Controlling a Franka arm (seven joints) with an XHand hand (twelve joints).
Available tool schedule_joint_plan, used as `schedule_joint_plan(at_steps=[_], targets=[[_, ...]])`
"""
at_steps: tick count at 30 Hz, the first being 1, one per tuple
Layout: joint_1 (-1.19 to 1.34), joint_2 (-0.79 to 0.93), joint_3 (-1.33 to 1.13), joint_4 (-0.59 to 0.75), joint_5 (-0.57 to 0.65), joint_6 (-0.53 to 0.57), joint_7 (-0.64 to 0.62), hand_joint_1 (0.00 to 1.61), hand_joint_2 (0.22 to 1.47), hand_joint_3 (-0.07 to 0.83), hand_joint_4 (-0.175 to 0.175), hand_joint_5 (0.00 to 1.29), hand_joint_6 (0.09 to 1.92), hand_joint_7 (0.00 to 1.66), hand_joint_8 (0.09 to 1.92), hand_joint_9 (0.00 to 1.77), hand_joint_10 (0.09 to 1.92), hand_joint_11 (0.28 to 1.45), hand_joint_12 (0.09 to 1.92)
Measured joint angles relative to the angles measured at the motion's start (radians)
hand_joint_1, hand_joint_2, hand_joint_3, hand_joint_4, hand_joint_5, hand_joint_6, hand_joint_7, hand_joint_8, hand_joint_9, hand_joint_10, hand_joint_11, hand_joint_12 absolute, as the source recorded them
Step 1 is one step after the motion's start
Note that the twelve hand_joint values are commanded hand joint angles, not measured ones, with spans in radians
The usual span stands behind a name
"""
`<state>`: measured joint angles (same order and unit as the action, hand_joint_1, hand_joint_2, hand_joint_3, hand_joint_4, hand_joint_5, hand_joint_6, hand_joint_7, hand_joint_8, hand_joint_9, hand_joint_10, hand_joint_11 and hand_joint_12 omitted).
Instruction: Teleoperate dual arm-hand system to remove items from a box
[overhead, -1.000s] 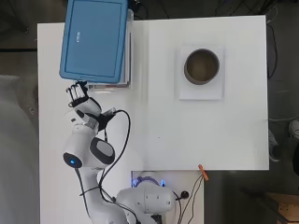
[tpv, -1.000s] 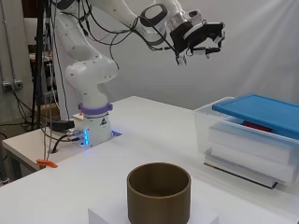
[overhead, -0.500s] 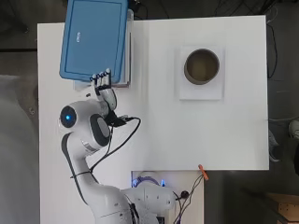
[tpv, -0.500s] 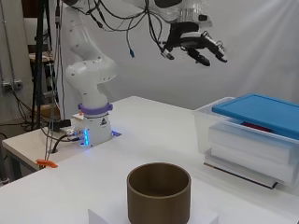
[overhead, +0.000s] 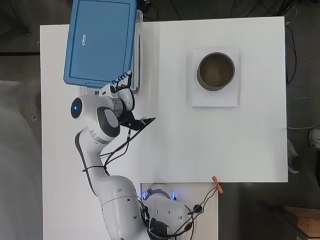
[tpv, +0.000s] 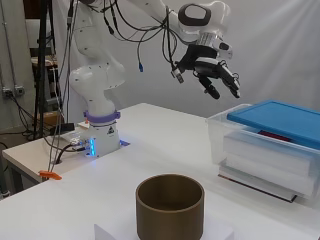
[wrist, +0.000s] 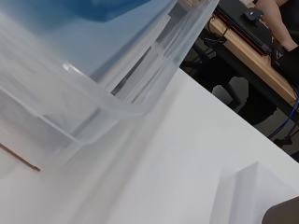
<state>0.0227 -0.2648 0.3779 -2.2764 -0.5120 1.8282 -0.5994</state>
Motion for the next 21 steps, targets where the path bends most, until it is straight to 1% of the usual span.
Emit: schedule_joint_plan(at_steps=[3, 7, 11, 13, 15, 16, 18, 21], targets=[[-0.002, 0.036, 0.0, 0.008, -0.026, 0.004, 0.013, 0.32, 1.05, -0.003, 0.089, 0.52, 0.09, 0.59, 0.09, 0.58, 0.09, 0.51, 0.09], [0.004, 0.112, 0.025, 0.049, -0.108, -0.025, 0.051, 0.28, 1.06, 0.002, 0.087, 0.47, 0.09, 0.56, 0.09, 0.55, 0.09, 0.51, 0.09], [0.02, 0.213, 0.049, 0.099, -0.176, -0.061, 0.104, 0.24, 1.07, 0.005, 0.099, 0.46, 0.09, 0.55, 0.09, 0.54, 0.09, 0.51, 0.09], [0.003, 0.247, 0.081, 0.122, -0.186, -0.048, 0.1, 0.23, 1.07, 0.003, 0.109, 0.45, 0.09, 0.53, 0.09, 0.54, 0.09, 0.5, 0.09], [-0.112, 0.203, 0.199, 0.119, -0.146, -0.017, 0.073, 0.22, 1.05, -0.002, 0.12, 0.46, 0.09, 0.53, 0.09, 0.54, 0.09, 0.48, 0.09], [-0.209, 0.169, 0.291, 0.117, -0.128, -0.001, 0.061, 0.22, 1.05, -0.005, 0.126, 0.46, 0.09, 0.53, 0.09, 0.53, 0.09, 0.47, 0.09], [-0.454, 0.1, 0.518, 0.113, -0.089, 0.033, 0.037, 0.21, 1.03, -0.011, 0.136, 0.45, 0.09, 0.52, 0.09, 0.52, 0.09, 0.43, 0.09], [-0.817, 0.0, 0.848, 0.11, -0.032, 0.074, -0.001, 0.19, 1.01, -0.011, 0.14, 0.44, 0.09, 0.49, 0.09, 0.49, 0.09, 0.41, 0.09]])
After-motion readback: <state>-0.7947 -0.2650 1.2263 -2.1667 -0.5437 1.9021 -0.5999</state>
